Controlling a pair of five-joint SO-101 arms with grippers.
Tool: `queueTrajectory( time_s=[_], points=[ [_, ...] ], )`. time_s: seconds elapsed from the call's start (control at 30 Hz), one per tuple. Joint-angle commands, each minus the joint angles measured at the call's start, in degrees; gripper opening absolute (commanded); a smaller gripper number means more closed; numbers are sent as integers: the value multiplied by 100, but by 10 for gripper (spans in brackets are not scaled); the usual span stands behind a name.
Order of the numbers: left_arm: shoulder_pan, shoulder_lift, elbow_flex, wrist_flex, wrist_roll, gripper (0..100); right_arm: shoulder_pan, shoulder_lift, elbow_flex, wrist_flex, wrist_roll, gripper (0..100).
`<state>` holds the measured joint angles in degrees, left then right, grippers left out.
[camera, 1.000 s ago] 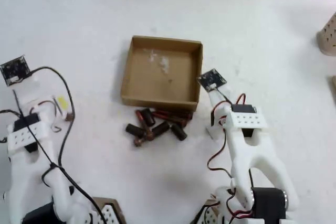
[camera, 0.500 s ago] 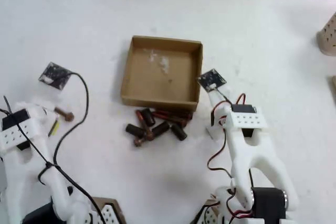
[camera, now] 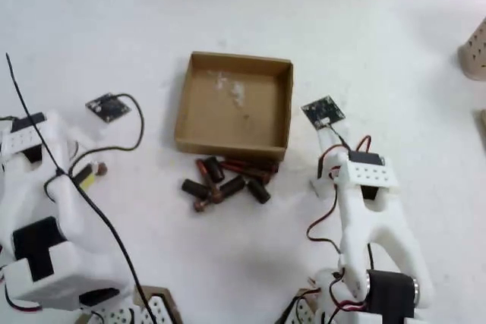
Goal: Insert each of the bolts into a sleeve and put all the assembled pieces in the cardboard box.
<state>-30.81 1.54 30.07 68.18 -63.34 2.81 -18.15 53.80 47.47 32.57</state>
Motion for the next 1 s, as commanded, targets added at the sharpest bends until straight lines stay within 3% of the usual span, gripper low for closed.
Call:
queueTrajectory(
  time_s=[0.0,0.37,0.57,0.8,0.97],
  points=[
    [215,251,-510,79,-273,83,57,-13,-44,-66,62,18],
    [409,980,-598,-26,-299,85,31,-13,-44,-101,70,18],
    [409,1174,-545,-993,-185,83,22,-13,-35,-163,70,18],
    [585,1402,-598,-2013,1424,83,22,-13,-35,-163,70,18],
    [804,1121,-607,-2242,2022,83,22,-13,-35,-180,70,18]
  ],
)
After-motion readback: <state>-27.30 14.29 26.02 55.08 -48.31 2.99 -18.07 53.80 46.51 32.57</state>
